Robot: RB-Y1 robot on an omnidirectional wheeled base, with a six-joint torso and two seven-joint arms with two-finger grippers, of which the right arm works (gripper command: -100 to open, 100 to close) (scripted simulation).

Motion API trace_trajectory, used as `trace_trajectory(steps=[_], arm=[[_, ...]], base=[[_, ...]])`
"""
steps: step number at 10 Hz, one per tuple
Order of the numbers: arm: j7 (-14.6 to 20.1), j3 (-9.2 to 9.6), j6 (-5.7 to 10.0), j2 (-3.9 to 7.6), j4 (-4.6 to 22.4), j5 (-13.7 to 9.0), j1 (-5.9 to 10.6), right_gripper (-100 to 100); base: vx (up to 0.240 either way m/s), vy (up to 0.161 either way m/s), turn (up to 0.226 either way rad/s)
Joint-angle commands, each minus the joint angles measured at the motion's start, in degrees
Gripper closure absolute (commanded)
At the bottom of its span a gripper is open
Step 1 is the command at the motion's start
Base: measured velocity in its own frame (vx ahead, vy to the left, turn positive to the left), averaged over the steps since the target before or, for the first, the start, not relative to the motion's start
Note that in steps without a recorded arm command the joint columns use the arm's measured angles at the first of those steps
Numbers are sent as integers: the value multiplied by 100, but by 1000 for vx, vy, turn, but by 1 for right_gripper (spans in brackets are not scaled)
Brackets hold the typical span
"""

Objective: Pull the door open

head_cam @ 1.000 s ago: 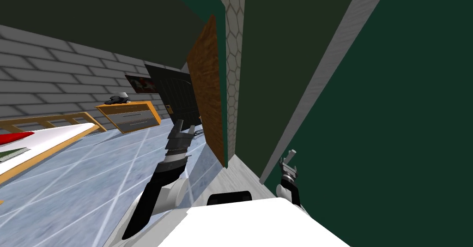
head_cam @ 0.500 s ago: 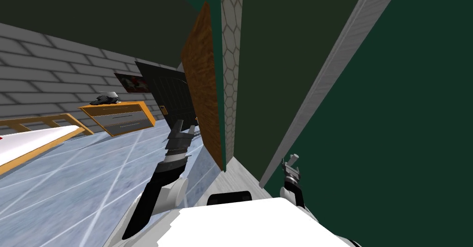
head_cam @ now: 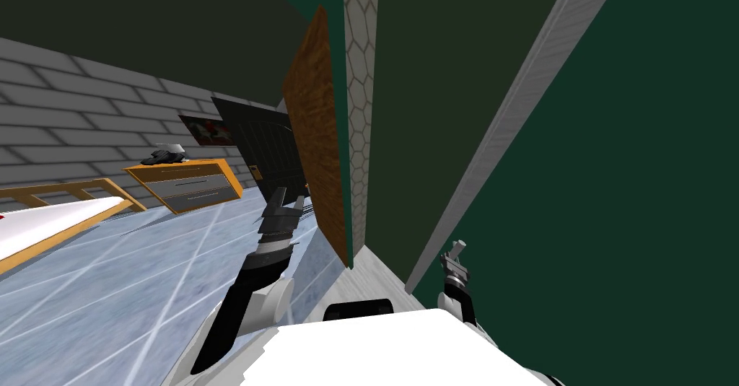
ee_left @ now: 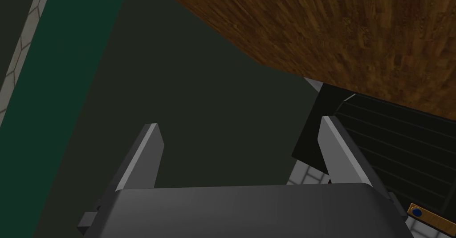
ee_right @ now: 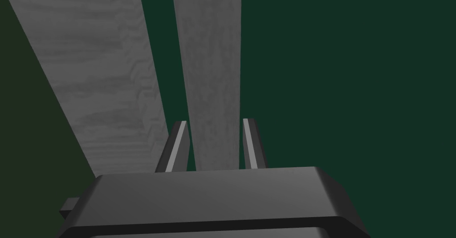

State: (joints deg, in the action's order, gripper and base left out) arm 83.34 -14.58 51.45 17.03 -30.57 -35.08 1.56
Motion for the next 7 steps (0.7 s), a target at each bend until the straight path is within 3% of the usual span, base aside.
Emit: trace_trajectory(steps=[1, 3, 7], arm=[[-1, 4, -9, -1, 1, 2, 4, 100], [52, 75, -29, 12, -30, 48, 3, 100], [195, 284, -106, 46, -115, 181, 12, 100]], base=[[0, 0, 0], [-72, 9, 18], [-193, 32, 52]])
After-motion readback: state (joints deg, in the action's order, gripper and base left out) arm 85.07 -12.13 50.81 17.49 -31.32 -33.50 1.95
